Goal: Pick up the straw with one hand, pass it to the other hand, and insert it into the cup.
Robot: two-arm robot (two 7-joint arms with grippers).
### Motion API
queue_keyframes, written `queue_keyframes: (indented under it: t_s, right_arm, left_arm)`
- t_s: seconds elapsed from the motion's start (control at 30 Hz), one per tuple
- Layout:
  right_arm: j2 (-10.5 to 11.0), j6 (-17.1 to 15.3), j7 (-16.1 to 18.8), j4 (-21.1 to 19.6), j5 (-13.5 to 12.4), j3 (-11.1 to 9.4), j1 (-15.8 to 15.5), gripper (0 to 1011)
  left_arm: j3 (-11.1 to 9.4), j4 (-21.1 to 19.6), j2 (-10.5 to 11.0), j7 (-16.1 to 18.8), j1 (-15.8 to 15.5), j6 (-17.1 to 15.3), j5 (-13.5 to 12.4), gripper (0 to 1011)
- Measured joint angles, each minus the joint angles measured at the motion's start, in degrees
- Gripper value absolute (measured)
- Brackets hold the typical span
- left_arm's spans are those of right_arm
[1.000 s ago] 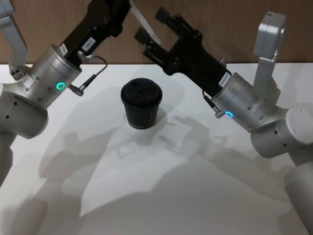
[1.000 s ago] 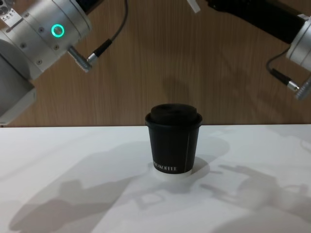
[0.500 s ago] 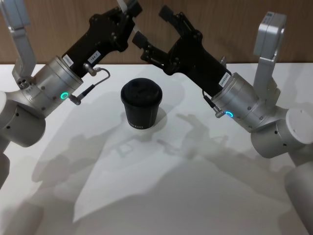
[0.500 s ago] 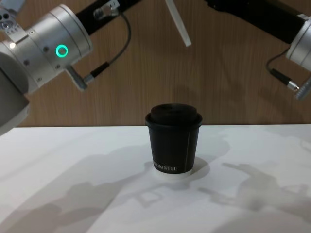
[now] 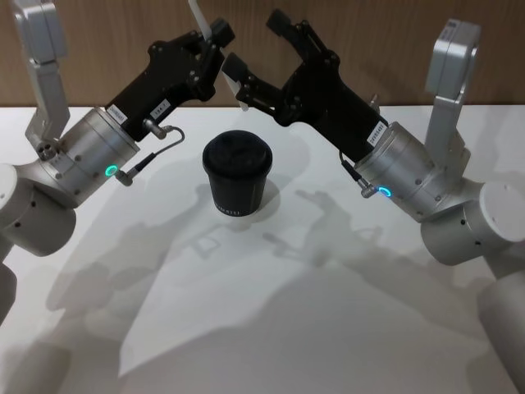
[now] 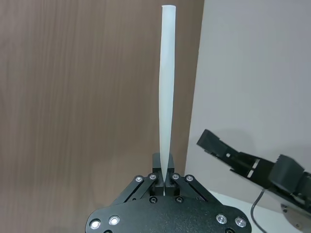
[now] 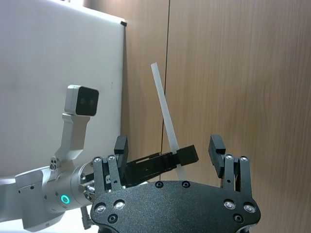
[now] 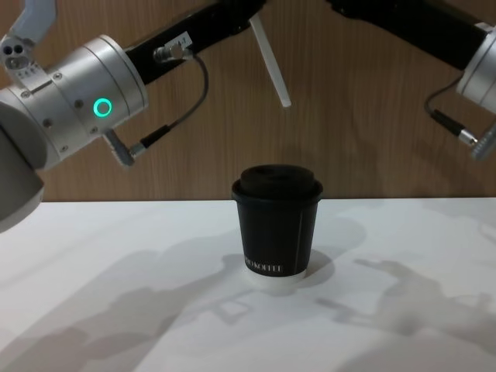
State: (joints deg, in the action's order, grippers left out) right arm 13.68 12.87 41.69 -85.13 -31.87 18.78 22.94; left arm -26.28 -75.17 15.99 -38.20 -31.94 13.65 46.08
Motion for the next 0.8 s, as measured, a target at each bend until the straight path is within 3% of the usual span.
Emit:
queue_keyframes:
  t_s: [0.8]
  right_arm:
    - [1.94, 1.60, -2.10, 0.60, -0.28, -1.46, -1.20, 1001]
  left_arm:
    - [0.25, 1.18, -0.53, 2.95, 0.16, -0.14, -3.96, 12]
